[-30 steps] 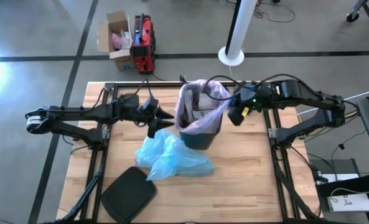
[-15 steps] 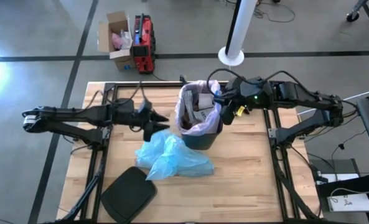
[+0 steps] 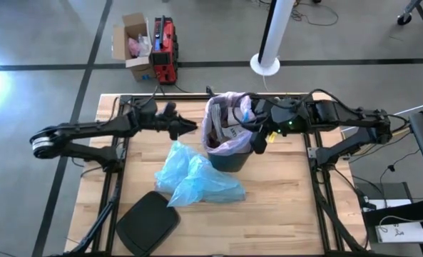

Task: Place trash/remove bag and relplace
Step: Remove the pink trash bag from the trash bin

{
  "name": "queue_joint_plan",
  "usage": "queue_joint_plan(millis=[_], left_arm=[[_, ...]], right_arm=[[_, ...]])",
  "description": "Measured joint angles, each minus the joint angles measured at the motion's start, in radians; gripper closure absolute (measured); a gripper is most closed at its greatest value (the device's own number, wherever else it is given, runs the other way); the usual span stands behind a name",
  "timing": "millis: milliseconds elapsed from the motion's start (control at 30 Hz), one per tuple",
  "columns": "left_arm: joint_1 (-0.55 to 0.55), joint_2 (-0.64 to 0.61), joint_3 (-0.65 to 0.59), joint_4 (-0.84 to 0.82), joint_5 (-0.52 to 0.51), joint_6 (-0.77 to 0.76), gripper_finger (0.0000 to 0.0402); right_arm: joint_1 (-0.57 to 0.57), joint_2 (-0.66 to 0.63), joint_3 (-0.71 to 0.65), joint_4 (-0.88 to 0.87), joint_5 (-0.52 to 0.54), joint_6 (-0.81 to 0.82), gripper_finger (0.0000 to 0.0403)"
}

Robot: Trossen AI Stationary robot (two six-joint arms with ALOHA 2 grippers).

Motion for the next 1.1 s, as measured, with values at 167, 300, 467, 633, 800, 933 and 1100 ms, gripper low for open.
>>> queue_joint_plan(millis=[167, 300, 467, 633, 800, 933, 1100], left_arm=[[0.003, 0.094, -0.025, 0.128, 0.08, -0.028, 0.0199], [0.003, 0.139, -0.033, 0.212, 0.106, -0.05, 0.0186], [0.003, 0.147, -0.033, 0.326, 0.133, -0.067, 0.0173], [0.004, 0.176, -0.032, 0.327, 0.125, -0.047, 0.0172], [0.004, 0.205, -0.032, 0.323, 0.124, -0.035, 0.0185], [0.004, 0.198, -0.032, 0.327, 0.124, -0.025, 0.0193], [0.004, 0.188, -0.032, 0.323, 0.123, -0.005, 0.0198]], right_arm=[[0.017, 0.006, -0.001, -0.003, 0.0, 0.054, 0.0395], [0.027, 0.006, 0.0, -0.005, 0.001, 0.094, 0.0395], [0.027, 0.006, -0.001, -0.006, 0.003, 0.124, 0.0394], [0.027, 0.009, -0.001, -0.006, 0.004, 0.132, 0.0394], [0.026, 0.01, 0.0, -0.005, 0.004, 0.144, 0.0394], [0.026, 0.01, 0.0, -0.006, 0.004, 0.161, 0.0394], [0.026, 0.01, 0.0, -0.006, 0.004, 0.161, 0.0394]])
